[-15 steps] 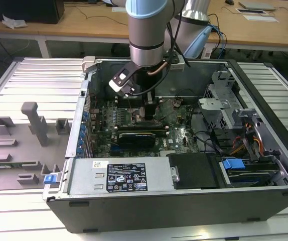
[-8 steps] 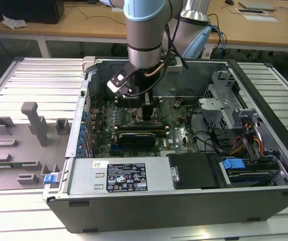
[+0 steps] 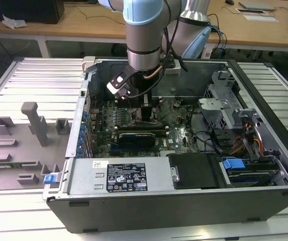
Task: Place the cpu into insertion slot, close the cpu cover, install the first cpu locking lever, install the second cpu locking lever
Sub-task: 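Place the cpu into insertion slot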
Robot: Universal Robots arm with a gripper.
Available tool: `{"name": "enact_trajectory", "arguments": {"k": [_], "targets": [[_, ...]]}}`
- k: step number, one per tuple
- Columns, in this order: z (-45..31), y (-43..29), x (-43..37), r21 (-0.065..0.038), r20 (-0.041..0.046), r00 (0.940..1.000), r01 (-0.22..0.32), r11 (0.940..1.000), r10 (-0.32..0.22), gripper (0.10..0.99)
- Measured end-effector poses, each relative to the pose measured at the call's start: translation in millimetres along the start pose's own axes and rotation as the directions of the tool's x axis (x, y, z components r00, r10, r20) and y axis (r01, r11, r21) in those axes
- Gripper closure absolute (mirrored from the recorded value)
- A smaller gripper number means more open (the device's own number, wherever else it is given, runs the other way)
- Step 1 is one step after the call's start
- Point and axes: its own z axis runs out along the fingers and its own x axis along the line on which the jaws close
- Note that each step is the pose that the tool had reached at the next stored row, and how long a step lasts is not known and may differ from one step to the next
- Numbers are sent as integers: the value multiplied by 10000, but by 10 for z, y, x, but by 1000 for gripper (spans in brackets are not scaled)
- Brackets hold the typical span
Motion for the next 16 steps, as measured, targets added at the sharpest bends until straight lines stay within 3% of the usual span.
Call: {"name": "enact_trajectory", "arguments": {"k": [9,16], "targets": [[85,-21,21,-1,-8,10000,-18,10000,18,545],[91,-27,28,-1,-11,10000,-17,10000,17,545]]}}
